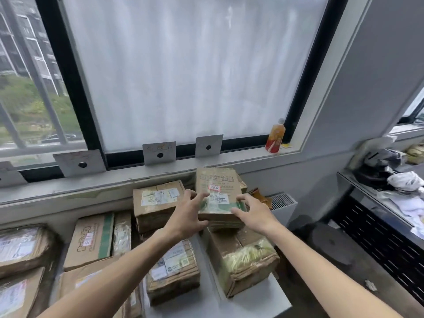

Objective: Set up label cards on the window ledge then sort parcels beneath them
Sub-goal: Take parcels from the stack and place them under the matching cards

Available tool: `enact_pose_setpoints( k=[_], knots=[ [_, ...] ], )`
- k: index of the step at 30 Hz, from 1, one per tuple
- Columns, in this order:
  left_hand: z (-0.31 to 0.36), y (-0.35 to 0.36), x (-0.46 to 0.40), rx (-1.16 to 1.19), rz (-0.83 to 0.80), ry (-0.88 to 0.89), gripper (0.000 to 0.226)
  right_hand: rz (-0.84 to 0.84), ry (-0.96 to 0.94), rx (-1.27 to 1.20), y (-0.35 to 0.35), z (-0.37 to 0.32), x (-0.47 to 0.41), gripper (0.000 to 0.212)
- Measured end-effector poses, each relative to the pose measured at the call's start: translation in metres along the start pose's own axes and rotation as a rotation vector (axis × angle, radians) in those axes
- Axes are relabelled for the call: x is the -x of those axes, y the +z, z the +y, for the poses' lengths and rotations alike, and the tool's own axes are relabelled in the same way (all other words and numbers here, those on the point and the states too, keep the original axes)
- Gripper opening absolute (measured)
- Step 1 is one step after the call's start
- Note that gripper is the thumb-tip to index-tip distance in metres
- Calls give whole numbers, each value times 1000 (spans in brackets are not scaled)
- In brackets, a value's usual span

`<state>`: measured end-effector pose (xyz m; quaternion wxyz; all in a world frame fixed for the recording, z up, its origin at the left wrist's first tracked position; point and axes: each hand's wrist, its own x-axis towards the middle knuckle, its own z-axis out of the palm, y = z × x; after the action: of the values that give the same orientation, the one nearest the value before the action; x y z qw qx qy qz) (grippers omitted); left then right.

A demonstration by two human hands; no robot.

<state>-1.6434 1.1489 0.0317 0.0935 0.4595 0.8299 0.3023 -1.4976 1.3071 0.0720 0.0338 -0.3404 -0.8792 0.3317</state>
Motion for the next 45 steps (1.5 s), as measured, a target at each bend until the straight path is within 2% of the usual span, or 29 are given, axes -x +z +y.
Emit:
enact_pose_setpoints(
  k=[5,9,14,21,26,36,41,45],
  knots=[
    [35,24,-31,-29,7,-39,77,-35,-60,-16,-42,35,-30,45],
    [41,37,-40,-52,48,-94,75,-93,-117,-26,-50,47,-53,47],
    [25,42,-59,-43,49,-147,77,-159,-135,-68,-43,49,-86,47],
    [-8,54,-98,-17,45,-121,78,-166,-104,-54,-36,55,-131,50],
    [-23,65,-103,82,22,-121,79,-208,-93,-27,-27,63,-143,55],
    [-43,72,-98,77,5,-98,92,-248,-147,-3,-27,67,-157,54],
    [-43,58,-84,54,-4,-157,94,-245,-174,-1,-32,72,-155,61],
    [-36,54,-56,69,23,-247,93,-221,-273,50,-38,79,-149,67]
  ],
)
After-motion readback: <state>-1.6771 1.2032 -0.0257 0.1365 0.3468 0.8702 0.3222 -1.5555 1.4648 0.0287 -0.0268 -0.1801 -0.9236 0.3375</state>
